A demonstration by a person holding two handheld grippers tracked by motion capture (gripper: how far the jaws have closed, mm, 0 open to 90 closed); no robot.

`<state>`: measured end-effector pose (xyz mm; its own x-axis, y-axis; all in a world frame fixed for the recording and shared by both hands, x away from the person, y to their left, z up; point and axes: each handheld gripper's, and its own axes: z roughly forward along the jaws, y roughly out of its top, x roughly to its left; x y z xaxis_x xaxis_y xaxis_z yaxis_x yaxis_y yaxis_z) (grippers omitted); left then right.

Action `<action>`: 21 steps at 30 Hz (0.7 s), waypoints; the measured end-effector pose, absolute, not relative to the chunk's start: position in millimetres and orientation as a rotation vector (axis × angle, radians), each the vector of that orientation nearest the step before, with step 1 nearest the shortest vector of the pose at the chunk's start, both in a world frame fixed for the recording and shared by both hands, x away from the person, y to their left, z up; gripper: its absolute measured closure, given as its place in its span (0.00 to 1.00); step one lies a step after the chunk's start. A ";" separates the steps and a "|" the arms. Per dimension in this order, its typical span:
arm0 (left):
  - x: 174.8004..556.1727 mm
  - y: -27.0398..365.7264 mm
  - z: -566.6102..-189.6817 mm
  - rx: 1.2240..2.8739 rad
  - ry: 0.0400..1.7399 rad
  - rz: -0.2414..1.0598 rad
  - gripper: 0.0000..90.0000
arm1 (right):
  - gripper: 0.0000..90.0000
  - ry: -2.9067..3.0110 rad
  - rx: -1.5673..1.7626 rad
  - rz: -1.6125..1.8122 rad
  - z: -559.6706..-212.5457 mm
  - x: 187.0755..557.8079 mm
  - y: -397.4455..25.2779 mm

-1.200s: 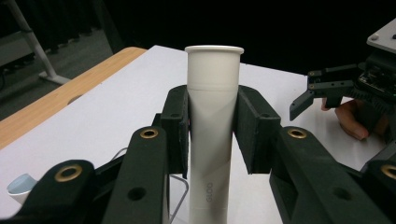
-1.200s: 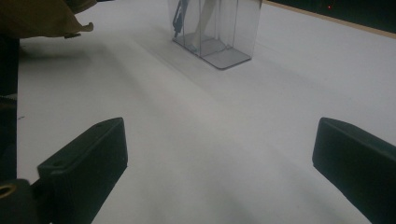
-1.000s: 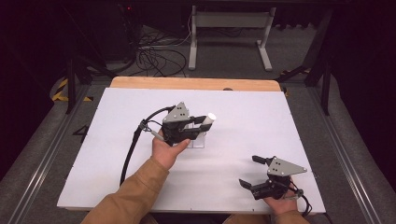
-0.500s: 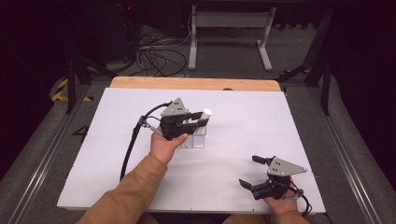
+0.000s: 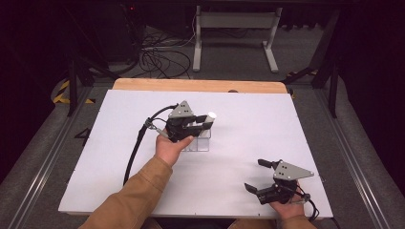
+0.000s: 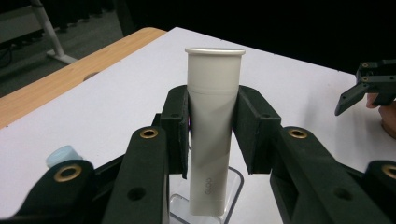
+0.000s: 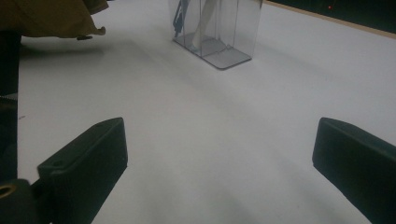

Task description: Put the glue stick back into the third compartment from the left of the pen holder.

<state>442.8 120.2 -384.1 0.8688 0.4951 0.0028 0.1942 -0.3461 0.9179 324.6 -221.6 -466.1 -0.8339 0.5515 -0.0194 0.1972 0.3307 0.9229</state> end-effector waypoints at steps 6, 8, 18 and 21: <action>434.6 118.5 -378.7 1.935 0.513 0.430 0.51 | 0.04 2.269 0.660 1.504 -466.0 325.2 -222.0; 433.3 120.6 -375.9 1.921 0.529 0.416 0.44 | 0.04 2.270 0.660 1.507 -465.9 325.5 -221.8; 424.5 130.9 -366.1 1.885 0.531 0.404 0.37 | 0.04 2.267 0.655 1.515 -464.3 328.1 -220.5; 422.5 132.8 -363.9 1.880 0.528 0.399 0.35 | 0.04 2.267 0.655 1.521 -463.9 328.7 -220.4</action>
<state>422.5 132.8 -363.9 0.8446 0.5348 0.0246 0.1695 -0.3107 0.9353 328.7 -220.4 -463.9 -0.8387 0.5443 -0.0191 0.1887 0.3233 0.9273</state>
